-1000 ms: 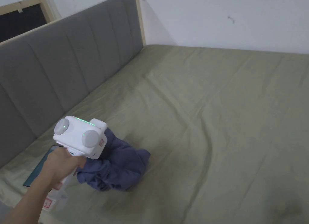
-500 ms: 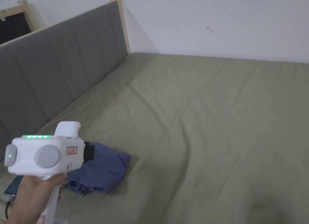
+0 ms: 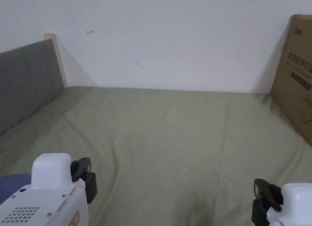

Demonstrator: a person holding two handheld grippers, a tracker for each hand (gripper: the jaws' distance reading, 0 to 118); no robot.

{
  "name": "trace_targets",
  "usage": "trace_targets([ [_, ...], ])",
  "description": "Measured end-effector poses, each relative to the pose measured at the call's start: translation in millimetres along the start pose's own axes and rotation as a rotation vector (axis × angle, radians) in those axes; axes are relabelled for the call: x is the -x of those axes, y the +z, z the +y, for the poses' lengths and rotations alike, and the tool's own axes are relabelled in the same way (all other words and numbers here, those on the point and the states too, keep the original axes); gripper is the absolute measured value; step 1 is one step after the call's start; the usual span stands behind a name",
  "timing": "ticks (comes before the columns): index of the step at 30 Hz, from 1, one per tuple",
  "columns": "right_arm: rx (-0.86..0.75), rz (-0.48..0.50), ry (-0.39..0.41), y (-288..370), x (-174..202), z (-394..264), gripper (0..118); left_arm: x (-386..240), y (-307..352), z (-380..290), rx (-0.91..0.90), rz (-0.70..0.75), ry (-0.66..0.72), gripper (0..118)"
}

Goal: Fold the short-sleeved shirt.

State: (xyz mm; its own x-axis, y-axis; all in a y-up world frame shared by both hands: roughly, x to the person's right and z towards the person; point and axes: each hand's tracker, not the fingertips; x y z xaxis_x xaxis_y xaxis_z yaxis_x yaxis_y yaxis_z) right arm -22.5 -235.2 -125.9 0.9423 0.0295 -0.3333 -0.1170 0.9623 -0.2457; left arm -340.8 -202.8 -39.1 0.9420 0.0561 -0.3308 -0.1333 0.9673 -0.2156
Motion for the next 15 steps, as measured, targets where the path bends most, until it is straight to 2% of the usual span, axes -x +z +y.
trace_targets([
  [5,-0.023,-0.023,-0.030,18,-17,10,0,-33,23,12,-0.063,-0.033,0.056,0],
  [7,-0.040,-0.076,-0.019,28,-19,13,0,-40,28,12,-0.073,-0.024,0.052,0],
  [9,-0.059,-0.083,-0.091,39,-23,12,0,-41,35,8,-0.069,-0.015,0.053,0],
  [10,-0.047,-0.061,-0.096,43,-24,13,0,-41,38,5,-0.064,-0.003,0.075,0],
  [13,-0.042,-0.065,-0.055,49,-21,14,0,-38,45,1,-0.063,-0.016,0.072,0],
  [14,-0.053,-0.072,-0.040,51,-20,13,0,-38,46,0,-0.065,-0.011,0.058,8],
  [15,-0.060,-0.080,-0.041,52,-19,13,0,-38,47,0,-0.064,-0.006,0.048,25],
])
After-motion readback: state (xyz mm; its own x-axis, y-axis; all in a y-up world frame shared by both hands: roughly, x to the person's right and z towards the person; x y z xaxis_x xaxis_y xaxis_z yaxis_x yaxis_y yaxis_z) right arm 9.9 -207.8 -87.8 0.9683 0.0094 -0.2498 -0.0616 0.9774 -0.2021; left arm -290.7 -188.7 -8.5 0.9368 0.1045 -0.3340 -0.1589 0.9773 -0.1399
